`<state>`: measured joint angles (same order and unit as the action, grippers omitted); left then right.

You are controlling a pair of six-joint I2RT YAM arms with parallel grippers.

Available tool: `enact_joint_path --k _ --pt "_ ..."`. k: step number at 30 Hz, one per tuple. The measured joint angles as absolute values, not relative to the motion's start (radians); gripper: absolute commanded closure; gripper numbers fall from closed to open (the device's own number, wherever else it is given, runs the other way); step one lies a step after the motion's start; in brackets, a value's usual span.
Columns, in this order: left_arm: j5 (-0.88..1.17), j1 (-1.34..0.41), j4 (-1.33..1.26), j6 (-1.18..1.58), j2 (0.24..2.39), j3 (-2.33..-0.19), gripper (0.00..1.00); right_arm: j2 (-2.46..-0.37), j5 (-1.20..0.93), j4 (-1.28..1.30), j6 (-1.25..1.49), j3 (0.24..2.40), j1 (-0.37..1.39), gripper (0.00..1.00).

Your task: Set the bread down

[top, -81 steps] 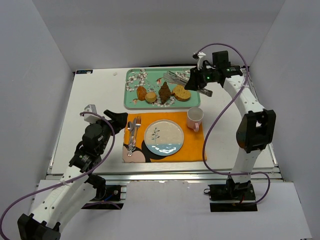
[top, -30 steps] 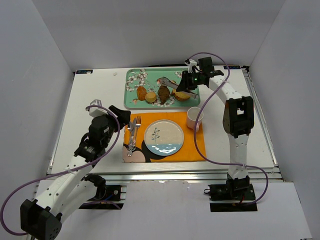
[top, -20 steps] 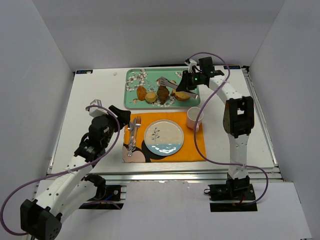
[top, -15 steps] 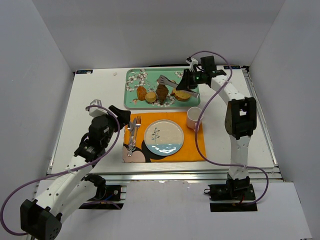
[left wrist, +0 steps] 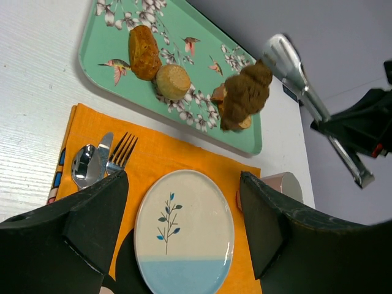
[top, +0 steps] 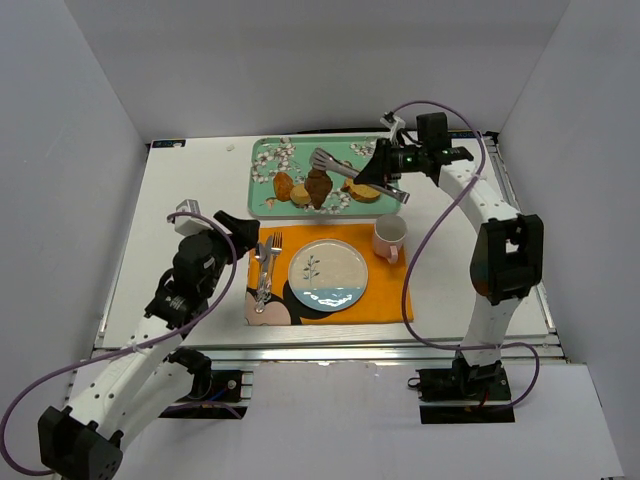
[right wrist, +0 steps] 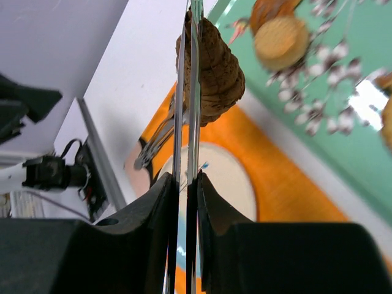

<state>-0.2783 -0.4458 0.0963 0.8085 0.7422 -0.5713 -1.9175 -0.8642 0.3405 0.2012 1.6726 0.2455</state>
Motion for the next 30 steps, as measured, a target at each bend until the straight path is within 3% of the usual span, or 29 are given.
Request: enact_joint_path --k 12,19,26,30 --pt "-0.281 -0.446 0.080 0.810 0.696 -0.563 0.18 -1.609 -0.922 0.535 0.044 1.245 0.296 0.91" --pt "-0.281 -0.446 0.075 0.813 0.680 -0.551 0.18 -1.596 -0.871 0.578 -0.008 1.179 0.317 0.78" --pt "-0.282 -0.446 0.075 0.821 0.638 -0.540 0.18 -1.616 -0.838 0.577 -0.022 1.179 0.324 0.57" --pt "-0.285 -0.446 0.079 0.828 0.616 -0.531 0.18 -1.622 -0.834 0.574 -0.021 1.180 0.325 0.52"
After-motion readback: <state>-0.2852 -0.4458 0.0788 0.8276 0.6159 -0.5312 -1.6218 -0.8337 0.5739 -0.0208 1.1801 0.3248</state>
